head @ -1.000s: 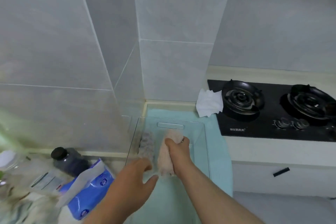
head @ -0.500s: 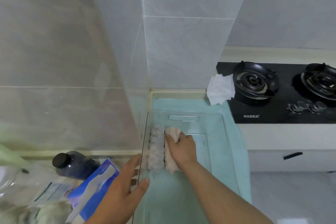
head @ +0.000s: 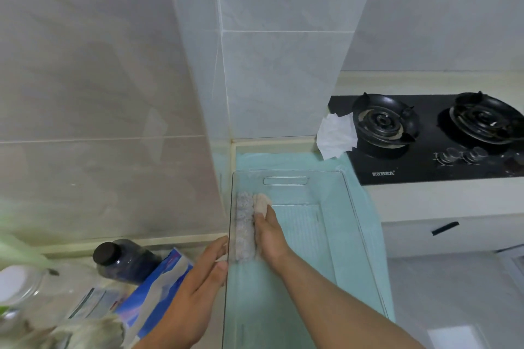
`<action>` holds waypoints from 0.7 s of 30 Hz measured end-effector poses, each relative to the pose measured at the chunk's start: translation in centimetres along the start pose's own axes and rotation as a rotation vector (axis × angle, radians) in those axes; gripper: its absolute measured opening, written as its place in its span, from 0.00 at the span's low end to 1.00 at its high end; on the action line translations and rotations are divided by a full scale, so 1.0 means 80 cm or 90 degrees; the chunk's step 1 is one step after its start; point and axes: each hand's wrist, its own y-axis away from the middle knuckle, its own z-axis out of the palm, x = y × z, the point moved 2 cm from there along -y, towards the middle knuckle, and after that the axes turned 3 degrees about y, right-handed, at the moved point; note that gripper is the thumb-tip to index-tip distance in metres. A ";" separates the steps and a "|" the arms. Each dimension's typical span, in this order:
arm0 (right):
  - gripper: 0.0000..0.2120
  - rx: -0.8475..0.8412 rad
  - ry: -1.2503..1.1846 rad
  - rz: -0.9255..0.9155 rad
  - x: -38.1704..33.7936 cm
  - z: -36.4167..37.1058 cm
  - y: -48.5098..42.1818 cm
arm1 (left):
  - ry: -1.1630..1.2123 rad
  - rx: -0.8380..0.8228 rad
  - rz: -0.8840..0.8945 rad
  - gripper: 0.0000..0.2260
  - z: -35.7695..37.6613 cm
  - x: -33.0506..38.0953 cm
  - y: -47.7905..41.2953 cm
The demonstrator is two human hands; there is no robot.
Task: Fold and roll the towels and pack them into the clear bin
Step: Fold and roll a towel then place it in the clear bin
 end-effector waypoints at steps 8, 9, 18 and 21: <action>0.39 0.053 0.113 0.035 -0.013 -0.031 0.008 | 0.026 0.027 -0.033 0.14 -0.016 0.004 -0.011; 0.45 0.055 0.120 0.040 -0.019 -0.033 0.014 | 0.032 0.022 -0.026 0.13 -0.017 0.006 -0.012; 0.25 0.017 0.296 -0.196 -0.113 -0.059 0.104 | 0.076 0.045 0.046 0.16 -0.032 0.042 0.029; 0.17 -0.027 0.275 -0.255 -0.144 -0.076 0.135 | 0.106 0.103 0.099 0.31 -0.028 0.052 0.045</action>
